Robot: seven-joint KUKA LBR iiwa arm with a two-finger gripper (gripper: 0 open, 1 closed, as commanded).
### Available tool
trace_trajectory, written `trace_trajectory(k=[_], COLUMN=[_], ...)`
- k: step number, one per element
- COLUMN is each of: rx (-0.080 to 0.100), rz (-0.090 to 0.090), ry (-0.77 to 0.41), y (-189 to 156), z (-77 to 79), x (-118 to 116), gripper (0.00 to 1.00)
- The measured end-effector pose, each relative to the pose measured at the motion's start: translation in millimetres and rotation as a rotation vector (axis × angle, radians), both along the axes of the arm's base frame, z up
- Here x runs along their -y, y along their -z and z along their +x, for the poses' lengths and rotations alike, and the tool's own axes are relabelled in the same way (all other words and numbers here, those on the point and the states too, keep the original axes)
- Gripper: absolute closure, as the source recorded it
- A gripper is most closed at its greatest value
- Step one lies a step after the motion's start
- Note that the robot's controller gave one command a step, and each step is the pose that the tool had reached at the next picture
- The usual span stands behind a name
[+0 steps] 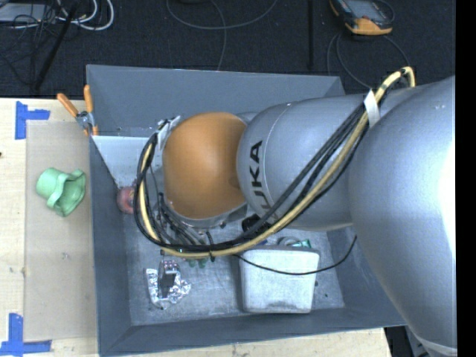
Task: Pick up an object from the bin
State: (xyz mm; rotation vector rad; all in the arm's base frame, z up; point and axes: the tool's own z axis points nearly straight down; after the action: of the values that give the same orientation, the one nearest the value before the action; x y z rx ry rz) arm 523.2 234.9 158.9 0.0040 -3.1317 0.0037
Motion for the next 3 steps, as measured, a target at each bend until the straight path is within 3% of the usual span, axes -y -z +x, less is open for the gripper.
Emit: trace_trajectory(k=[1, 2, 3], rx=[0.015, 0.011, 0.023], rz=[0.003, 0.003, 0.008], ry=[-0.075, 0.062, 0.067], y=[89, 88, 84], z=[-20.6, 4.4, 8.2], x=[61, 27, 27], gripper=[0.00, 0.00, 1.00])
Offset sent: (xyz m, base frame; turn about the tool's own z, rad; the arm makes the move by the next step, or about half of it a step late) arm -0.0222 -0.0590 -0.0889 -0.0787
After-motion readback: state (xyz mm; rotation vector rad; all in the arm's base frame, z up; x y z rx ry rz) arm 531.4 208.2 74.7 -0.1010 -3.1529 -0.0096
